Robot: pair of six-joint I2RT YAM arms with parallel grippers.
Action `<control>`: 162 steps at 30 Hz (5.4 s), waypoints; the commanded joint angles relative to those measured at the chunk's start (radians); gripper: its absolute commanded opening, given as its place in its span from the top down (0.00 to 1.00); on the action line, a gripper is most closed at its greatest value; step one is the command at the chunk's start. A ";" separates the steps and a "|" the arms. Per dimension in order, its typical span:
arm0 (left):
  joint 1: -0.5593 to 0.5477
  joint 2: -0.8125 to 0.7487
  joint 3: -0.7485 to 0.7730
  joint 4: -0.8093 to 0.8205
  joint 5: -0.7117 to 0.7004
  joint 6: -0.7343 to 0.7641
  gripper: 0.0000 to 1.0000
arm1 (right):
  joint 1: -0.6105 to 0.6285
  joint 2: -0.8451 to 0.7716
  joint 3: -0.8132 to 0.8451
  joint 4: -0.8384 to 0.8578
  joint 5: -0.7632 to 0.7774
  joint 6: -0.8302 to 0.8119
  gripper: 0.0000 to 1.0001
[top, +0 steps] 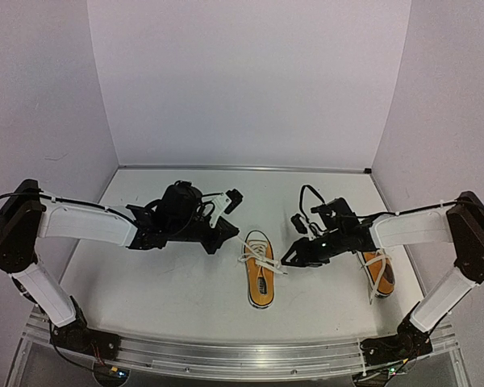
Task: Tie the shoes
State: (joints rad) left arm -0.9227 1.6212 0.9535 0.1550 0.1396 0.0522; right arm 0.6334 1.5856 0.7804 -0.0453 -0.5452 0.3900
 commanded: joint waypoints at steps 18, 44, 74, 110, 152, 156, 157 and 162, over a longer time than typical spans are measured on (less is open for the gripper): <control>0.041 0.015 0.031 -0.061 -0.089 -0.032 1.00 | 0.015 0.015 0.043 0.126 -0.162 0.038 0.55; 0.076 0.048 0.025 -0.047 -0.079 -0.043 1.00 | 0.063 0.113 0.099 0.152 -0.148 0.048 0.95; 0.133 0.190 -0.235 0.494 0.249 -0.182 0.60 | 0.063 0.001 0.082 -0.004 -0.021 -0.016 0.82; 0.134 0.289 -0.115 0.434 0.317 -0.130 0.60 | 0.063 0.041 0.069 0.100 -0.066 0.005 1.00; 0.143 0.292 -0.142 0.422 0.261 -0.099 1.00 | 0.062 -0.025 0.045 -0.035 0.082 -0.030 1.00; 0.149 0.260 -0.148 0.388 0.220 -0.101 1.00 | 0.060 -0.043 0.032 -0.052 0.110 -0.033 1.00; 0.149 0.253 -0.149 0.380 0.215 -0.099 1.00 | 0.060 -0.048 0.028 -0.058 0.118 -0.033 1.00; 0.150 0.220 -0.147 0.337 0.179 -0.090 1.00 | 0.051 -0.075 0.008 -0.080 0.148 -0.034 1.00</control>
State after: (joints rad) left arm -0.7880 1.9058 0.8093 0.5469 0.3954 -0.0517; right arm 0.6907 1.5602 0.8094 -0.0808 -0.4582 0.3675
